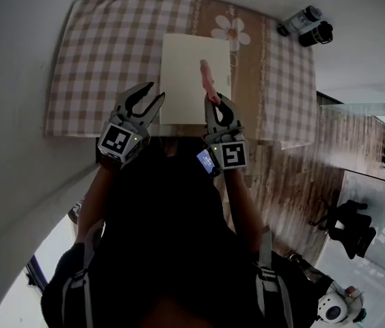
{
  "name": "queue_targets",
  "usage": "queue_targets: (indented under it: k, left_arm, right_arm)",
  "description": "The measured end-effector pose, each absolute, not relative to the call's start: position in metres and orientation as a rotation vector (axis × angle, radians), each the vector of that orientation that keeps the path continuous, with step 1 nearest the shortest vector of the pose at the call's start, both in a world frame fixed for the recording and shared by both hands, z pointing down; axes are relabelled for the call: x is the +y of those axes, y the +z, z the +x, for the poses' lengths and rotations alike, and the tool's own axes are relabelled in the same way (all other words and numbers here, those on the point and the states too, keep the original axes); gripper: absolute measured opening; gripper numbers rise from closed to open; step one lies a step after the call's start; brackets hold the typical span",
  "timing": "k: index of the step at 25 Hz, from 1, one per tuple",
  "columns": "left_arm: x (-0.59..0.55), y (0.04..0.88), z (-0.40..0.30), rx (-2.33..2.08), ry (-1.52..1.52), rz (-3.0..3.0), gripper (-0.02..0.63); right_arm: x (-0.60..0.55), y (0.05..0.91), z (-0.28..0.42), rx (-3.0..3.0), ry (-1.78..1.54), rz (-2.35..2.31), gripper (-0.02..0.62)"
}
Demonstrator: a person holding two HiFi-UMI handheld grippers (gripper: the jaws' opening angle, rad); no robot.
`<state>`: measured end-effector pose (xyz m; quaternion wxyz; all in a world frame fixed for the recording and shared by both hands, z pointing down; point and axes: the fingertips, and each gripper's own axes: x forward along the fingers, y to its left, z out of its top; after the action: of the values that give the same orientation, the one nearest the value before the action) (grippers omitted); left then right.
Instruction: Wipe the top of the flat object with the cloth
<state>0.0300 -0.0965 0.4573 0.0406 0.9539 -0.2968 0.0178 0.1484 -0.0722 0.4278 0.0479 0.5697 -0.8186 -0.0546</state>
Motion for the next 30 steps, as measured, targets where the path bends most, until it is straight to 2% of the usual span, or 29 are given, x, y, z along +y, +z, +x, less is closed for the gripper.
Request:
queue_targets:
  k: [5,16,30]
  left_arm:
    - [-0.125,0.433,0.028,-1.285,-0.043,2.901,-0.009]
    - [-0.123,0.466,0.031,-1.321,0.097,2.853,-0.01]
    - [-0.12,0.476,0.028,-1.334,0.088,2.812,-0.009]
  right_arm:
    - [-0.105,0.416,0.12,-2.441,-0.243,1.861,0.017]
    - [-0.111,0.433,0.103,-2.448,-0.12,1.845,0.017]
    - [-0.105,0.448,0.102,-2.429,-0.077,1.806,0.017]
